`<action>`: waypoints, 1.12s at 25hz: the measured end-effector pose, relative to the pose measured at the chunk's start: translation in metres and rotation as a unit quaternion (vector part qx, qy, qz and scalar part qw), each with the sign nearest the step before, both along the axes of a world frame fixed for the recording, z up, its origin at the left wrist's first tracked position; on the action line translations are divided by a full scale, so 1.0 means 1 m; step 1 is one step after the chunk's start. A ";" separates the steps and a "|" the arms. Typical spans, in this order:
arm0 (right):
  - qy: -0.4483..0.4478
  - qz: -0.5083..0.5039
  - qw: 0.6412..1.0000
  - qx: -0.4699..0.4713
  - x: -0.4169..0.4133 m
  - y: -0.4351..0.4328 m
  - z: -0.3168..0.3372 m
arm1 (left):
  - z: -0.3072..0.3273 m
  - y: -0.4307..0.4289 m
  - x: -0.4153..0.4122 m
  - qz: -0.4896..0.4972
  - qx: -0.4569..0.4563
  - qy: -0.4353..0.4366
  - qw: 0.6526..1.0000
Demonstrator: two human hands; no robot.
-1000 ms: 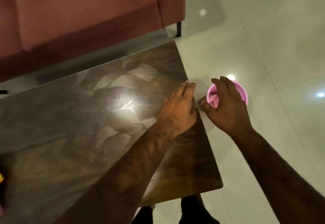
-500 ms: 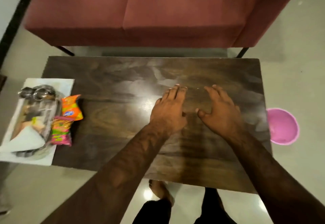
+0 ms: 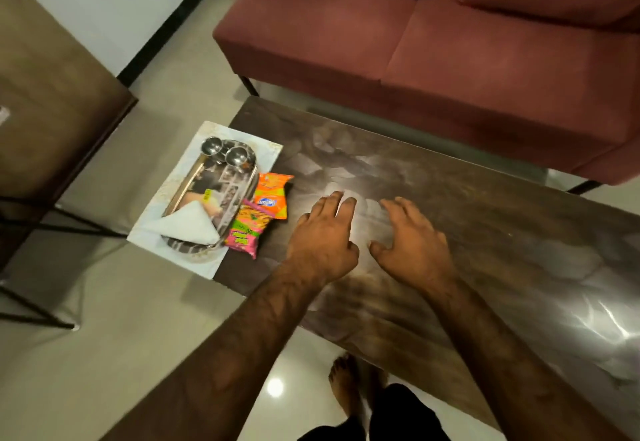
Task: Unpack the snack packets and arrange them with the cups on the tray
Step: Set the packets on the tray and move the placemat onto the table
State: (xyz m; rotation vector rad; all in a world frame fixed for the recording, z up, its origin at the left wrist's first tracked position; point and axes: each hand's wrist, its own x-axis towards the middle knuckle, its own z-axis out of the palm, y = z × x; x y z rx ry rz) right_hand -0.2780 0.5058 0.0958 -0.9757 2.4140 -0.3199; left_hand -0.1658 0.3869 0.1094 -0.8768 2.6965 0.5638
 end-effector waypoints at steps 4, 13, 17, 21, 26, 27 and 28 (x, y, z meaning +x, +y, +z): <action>-0.030 0.034 0.999 0.004 0.015 -0.052 -0.015 | -0.011 -0.037 0.037 0.051 0.012 -0.026 0.998; -0.172 0.090 0.981 0.024 0.040 -0.152 -0.059 | -0.053 -0.119 0.084 0.185 0.086 -0.089 0.975; -0.223 0.082 0.970 0.051 0.055 -0.175 -0.086 | -0.086 -0.150 0.104 0.238 0.148 -0.099 0.955; -0.282 0.020 0.956 0.077 0.088 -0.203 -0.135 | -0.128 -0.187 0.121 0.254 0.181 -0.076 0.947; -0.416 -0.229 0.880 -0.013 0.151 -0.248 -0.200 | -0.176 -0.226 0.147 0.246 0.237 -0.031 0.939; -0.435 -0.274 0.857 -0.035 0.161 -0.257 -0.211 | -0.182 -0.231 0.153 0.250 0.256 -0.008 0.934; -0.438 -0.307 0.844 -0.054 0.169 -0.265 -0.220 | -0.187 -0.234 0.158 0.255 0.282 0.021 0.925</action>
